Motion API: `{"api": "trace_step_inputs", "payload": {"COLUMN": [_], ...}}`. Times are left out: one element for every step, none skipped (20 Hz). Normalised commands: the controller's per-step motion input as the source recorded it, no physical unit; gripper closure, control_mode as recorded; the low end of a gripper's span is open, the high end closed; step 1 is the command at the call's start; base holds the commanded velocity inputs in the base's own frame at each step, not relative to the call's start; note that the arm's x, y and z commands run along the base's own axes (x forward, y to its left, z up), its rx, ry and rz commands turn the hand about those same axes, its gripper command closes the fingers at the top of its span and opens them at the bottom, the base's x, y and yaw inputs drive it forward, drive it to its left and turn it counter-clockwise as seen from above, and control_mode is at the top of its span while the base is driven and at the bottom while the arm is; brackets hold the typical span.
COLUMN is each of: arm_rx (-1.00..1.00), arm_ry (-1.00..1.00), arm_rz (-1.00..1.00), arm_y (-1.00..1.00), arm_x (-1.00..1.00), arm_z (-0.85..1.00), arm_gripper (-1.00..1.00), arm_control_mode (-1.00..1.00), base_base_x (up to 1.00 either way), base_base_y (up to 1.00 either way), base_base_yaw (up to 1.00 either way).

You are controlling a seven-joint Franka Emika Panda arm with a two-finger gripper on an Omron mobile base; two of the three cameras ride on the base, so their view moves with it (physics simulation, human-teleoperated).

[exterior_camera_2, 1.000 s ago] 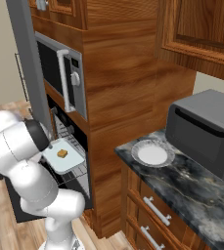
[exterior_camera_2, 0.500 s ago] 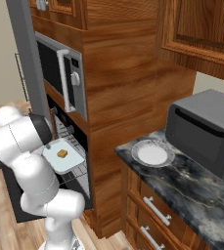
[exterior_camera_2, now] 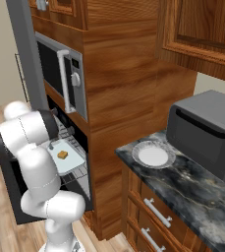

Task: Take the baked cake out of the oven and place it on the plate for cooling. Then close the oven door.

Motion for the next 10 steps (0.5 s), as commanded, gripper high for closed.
{"api": "trace_step_inputs", "payload": {"arm_rx": [0.00,0.00,0.00,0.00,0.00,0.00,0.00,0.00,0.00,0.00], "arm_ry": [0.00,0.00,0.00,0.00,0.00,0.00,0.00,0.00,0.00,0.00], "arm_rz": [0.00,0.00,0.00,0.00,0.00,0.00,0.00,0.00,0.00,0.00], "arm_y": [0.05,0.06,0.02,0.01,0.00,0.00,0.00,0.00,0.00,0.00], "arm_x": [0.13,0.15,0.14,0.15,0.18,0.19,0.23,0.24,0.24,0.21], "arm_z": [-0.31,-0.31,-0.27,-0.24,-0.23,-0.18,-0.14,-0.10,-0.06,-0.02], "arm_gripper": [-1.00,-1.00,-1.00,-1.00,-1.00,-1.00,-1.00,-1.00,-1.00,-1.00], "arm_control_mode": [-1.00,-1.00,-1.00,-1.00,-1.00,-1.00,-1.00,-1.00,-1.00,-1.00], "base_base_x": [0.00,0.00,0.00,0.00,0.00,0.00,0.00,0.00,0.00,0.00], "base_base_y": [0.00,0.00,0.00,0.00,0.00,0.00,0.00,0.00,0.00,0.00], "base_base_yaw": [0.00,0.00,0.00,0.00,0.00,0.00,0.00,0.00,0.00,0.00]}}
